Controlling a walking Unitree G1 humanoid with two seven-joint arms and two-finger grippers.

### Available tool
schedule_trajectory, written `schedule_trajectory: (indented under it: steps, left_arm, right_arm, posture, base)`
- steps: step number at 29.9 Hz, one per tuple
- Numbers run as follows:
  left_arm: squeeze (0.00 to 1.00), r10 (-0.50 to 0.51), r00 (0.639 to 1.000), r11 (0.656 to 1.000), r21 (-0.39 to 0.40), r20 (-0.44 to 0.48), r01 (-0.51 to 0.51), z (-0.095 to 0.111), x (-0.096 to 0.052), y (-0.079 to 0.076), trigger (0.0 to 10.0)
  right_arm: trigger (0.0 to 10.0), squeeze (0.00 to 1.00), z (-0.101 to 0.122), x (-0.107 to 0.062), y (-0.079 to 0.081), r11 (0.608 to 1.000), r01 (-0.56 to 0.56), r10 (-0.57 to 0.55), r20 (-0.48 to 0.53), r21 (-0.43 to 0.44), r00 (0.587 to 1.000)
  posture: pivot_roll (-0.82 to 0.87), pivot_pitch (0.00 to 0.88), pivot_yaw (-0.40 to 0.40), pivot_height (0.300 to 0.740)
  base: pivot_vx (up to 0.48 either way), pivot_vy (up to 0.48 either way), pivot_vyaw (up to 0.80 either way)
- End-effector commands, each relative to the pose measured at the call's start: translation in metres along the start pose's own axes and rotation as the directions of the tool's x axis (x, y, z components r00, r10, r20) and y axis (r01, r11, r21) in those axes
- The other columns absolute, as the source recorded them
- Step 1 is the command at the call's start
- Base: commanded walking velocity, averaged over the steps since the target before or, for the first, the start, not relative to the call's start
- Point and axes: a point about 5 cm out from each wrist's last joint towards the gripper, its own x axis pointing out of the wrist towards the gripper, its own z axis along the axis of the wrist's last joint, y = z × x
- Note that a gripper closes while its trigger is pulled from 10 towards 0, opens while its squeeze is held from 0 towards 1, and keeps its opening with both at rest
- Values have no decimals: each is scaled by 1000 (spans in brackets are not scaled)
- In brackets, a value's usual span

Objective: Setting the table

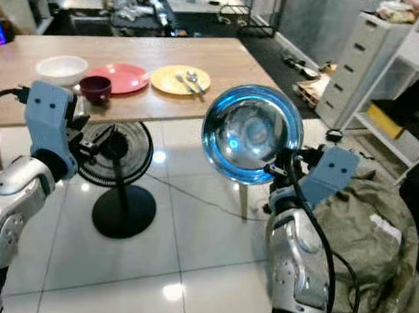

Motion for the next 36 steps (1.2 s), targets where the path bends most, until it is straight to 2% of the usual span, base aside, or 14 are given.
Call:
schedule_trajectory:
  steps: [1,13,15,17,20,22,23,26,27,30,31,33,34,36]
  left_arm:
    - [0,-2,1000,1000,-7,-5,2,0,1,0,10000]
    - [0,4,1000,1000,-20,-31,-4,-8,0,0,10000]
    - [0,19,996,1000,-11,-86,-20,-28,-4,0,10000]
    - [0,80,975,997,13,-205,-79,-72,-18,6,10000]
    - [0,119,956,993,45,-267,-111,-96,-28,9,10000]
    - [0,165,890,986,66,-425,-152,-146,-53,15,10000]
    - [0,165,890,986,66,-425,-152,-146,-53,15,10000]
    - [0,149,790,989,75,-594,-130,-198,-89,14,10000]
    - [0,149,790,989,75,-594,-130,-198,-89,14,10000]
    - [0,85,732,996,74,-676,-48,-229,-113,4,10000]
    - [0,85,732,996,74,-676,-48,-229,-113,4,10000]
    - [0,88,679,995,96,-729,-26,-248,-125,0,10000]
    - [0,88,679,995,96,-729,-26,-248,-125,0,10000]
    - [0,88,654,995,95,-751,-25,-258,-130,-2,10000]
  right_arm:
    - [10000,0,5,0,0,1000,-3,3,20,0,1000]
    - [10000,0,-1,-1,-2,1000,-6,6,-2,-8,1000]
    - [10000,0,-15,-5,-4,998,-31,28,-56,-58,998]
    - [10000,0,-49,-18,-10,988,-105,81,-190,-117,978]
    - [10000,0,-66,-27,-13,981,-142,104,-261,-132,960]
    - [10000,0,-104,-47,-22,965,-197,112,-411,-171,905]
    - [10000,0,-104,-47,-22,965,-197,112,-411,-171,905]
    - [10000,0,-147,-78,-37,955,-227,76,-580,-192,811]
    - [10000,0,-147,-78,-37,955,-227,76,-580,-192,811]
    - [10000,0,-178,-104,-48,963,-200,17,-695,-183,719]
    - [10000,0,-178,-104,-48,963,-200,17,-695,-183,719]
    - [10000,0,-193,-120,-58,967,-167,-38,-753,-195,657]
    - [10000,0,-193,-120,-58,967,-167,-38,-753,-195,657]
    - [10000,0,-201,-131,-65,963,-163,-68,-781,-213,620]
  posture:
    - [5,0,70,740]
    - [1,0,73,740]
    - [-3,0,74,740]
    - [-2,0,71,740]
    - [-3,0,69,740]
    - [1,0,56,740]
    - [1,0,56,740]
    - [6,0,40,740]
    - [6,0,40,740]
    - [13,0,28,740]
    - [13,0,28,740]
    - [12,0,26,740]
    - [12,0,26,740]
    - [5,0,24,740]
  base:
    - [0,0,0]
    - [0,0,-800]
    - [0,0,-800]
    - [0,0,-800]
    - [0,0,-800]
    - [0,0,-800]
    - [0,0,-800]
    - [0,0,-800]
    - [0,0,-800]
    - [0,0,-800]
    - [0,0,-800]
    - [0,0,-800]
    - [0,0,-800]
    - [0,0,-800]
